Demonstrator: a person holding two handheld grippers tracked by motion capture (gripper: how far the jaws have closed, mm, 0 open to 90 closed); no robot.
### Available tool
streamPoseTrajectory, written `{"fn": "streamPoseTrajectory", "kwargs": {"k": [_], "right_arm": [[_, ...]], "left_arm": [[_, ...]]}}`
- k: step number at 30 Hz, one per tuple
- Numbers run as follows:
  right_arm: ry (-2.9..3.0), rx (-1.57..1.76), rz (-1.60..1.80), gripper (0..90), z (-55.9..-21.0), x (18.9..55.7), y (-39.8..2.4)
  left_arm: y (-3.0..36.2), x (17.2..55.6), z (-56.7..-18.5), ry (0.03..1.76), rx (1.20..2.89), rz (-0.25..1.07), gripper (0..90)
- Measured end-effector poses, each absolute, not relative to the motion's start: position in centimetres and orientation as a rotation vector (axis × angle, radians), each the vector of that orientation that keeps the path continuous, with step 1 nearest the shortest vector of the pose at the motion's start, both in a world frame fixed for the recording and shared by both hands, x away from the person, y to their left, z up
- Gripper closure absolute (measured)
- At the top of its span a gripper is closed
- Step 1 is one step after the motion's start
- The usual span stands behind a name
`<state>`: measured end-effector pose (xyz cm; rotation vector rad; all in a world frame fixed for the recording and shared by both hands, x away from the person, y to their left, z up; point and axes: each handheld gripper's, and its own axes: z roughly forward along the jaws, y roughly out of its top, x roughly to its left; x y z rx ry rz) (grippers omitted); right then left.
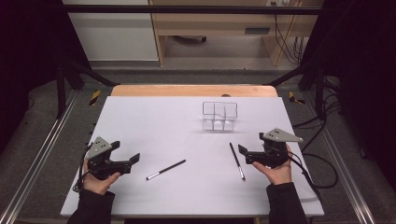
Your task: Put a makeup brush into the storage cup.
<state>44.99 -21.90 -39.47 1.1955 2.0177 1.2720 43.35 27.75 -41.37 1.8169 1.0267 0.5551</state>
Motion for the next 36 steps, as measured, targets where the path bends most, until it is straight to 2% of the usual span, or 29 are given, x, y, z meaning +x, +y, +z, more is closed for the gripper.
{"fn": "streamPoseTrajectory", "kwargs": {"k": [12,36], "right_arm": [[2.062,1.216,1.209,9.8,-40.5,45.7,-20.7],[2.254,1.277,0.969,23.2,-43.9,47.4,-18.6]], "left_arm": [[27.3,43.5,-41.7,1.025,1.845,0.547,6.9],[26.4,43.5,-42.0,1.008,1.886,0.539,6.9]]}}
